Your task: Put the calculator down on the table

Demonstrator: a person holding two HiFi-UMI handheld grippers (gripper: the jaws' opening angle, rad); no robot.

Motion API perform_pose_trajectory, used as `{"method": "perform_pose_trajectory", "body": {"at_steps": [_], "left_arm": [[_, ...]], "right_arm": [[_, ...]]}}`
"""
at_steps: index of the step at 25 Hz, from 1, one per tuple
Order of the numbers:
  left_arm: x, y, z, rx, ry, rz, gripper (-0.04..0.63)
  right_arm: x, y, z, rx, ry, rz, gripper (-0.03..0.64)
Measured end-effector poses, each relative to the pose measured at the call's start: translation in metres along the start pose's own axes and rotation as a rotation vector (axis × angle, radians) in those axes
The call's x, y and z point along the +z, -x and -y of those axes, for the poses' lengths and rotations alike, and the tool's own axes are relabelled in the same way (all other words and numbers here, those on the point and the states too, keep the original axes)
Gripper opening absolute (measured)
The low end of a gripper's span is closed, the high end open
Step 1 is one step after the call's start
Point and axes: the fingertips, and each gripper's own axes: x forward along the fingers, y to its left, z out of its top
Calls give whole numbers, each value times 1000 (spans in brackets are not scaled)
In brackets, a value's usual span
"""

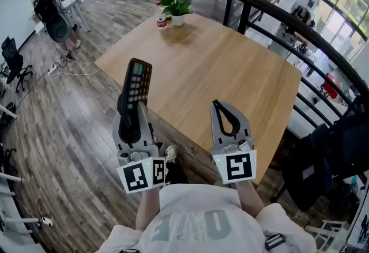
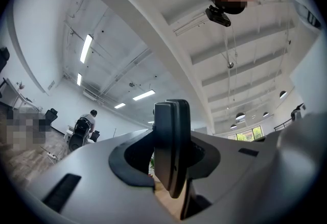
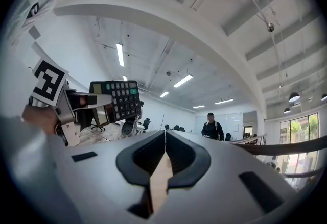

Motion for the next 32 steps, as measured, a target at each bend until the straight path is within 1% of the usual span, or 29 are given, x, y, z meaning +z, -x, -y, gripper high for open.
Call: {"method": "perform_pose_trajectory", "body": {"at_steps": [4, 8, 13, 17, 20, 25, 32], "left_arm": [[-12, -52, -21, -35, 20, 21, 122], [-26, -109, -47, -79, 36, 11, 122], [-38, -182, -74, -156, 50, -11, 122], [-48, -222, -86, -220, 66, -19, 122], [-59, -239, -85, -252, 76, -34, 123], [-78, -254, -68, -292, 96, -72, 121], [-89, -262, -38, -331, 129, -79, 121]], "right_arm": [[-2, -53, 5, -30, 12, 3, 21], [-4, -110, 10, -71, 17, -9, 21], [-1, -182, 14, -136, 5, -6, 21], [-6, -224, 15, -169, 20, -12, 20], [-14, -238, 19, -195, 30, -43, 20], [-30, -240, 35, -224, 18, -100, 20], [-37, -236, 57, -243, 10, -110, 21]]}}
